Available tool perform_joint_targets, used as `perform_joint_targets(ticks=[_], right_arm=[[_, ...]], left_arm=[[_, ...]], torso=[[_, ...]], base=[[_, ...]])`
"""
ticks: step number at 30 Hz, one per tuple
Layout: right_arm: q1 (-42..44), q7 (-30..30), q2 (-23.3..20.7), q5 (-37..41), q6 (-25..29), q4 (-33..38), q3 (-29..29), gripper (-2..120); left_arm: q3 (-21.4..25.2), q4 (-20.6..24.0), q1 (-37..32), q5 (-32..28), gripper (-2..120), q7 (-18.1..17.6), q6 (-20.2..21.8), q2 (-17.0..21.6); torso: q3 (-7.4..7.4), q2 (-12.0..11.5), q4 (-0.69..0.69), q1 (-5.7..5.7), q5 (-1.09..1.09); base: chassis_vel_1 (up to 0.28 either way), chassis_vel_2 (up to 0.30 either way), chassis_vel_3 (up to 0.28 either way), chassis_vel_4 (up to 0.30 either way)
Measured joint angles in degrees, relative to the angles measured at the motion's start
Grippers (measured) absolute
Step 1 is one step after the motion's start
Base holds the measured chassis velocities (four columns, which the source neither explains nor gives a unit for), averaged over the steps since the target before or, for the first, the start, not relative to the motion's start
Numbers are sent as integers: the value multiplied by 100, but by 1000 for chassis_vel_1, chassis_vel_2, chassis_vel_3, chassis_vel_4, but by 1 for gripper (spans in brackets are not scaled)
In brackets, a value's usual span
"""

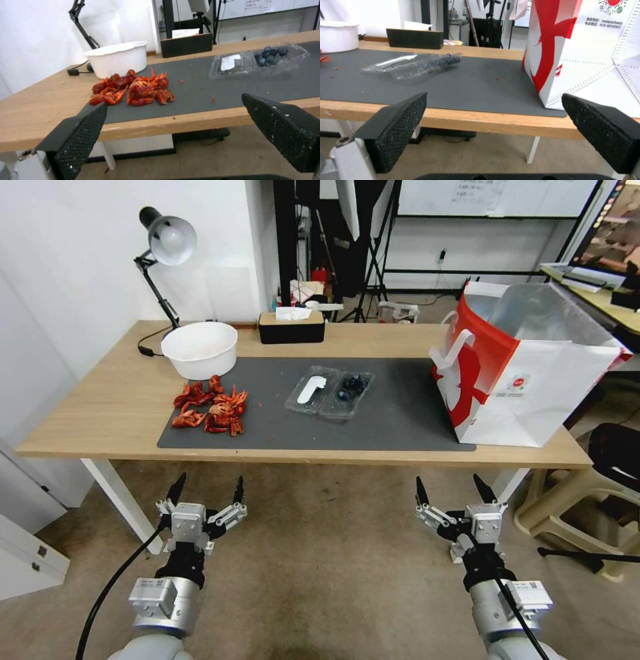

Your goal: Close the takeout container lid, then place the container into the takeout bag.

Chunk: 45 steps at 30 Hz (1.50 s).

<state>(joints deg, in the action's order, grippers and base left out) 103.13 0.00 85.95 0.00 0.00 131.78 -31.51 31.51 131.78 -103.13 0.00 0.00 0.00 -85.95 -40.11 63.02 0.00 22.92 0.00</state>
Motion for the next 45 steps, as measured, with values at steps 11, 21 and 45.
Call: perform_joint_targets(ticks=[11, 21, 45], right_arm=[[0, 0, 0, 0, 0, 0, 0, 100], [5, 3, -2, -2, 5, 0, 4, 100], [709, 477, -349, -202, 1035, -114, 756, 100]], left_arm=[[0, 0, 0, 0, 100, 0, 0, 0], [-2, 0, 0, -2, 100, -4, 0, 1], [-1636, 449, -183, -1421, 100, -2113, -160, 1158]], torso=[[0, 0, 0, 0, 0], [0, 0, 0, 0, 0], [0, 0, 0, 0, 0]], base=[[0, 0, 0, 0], [0, 0, 0, 0], [0, 0, 0, 0]])
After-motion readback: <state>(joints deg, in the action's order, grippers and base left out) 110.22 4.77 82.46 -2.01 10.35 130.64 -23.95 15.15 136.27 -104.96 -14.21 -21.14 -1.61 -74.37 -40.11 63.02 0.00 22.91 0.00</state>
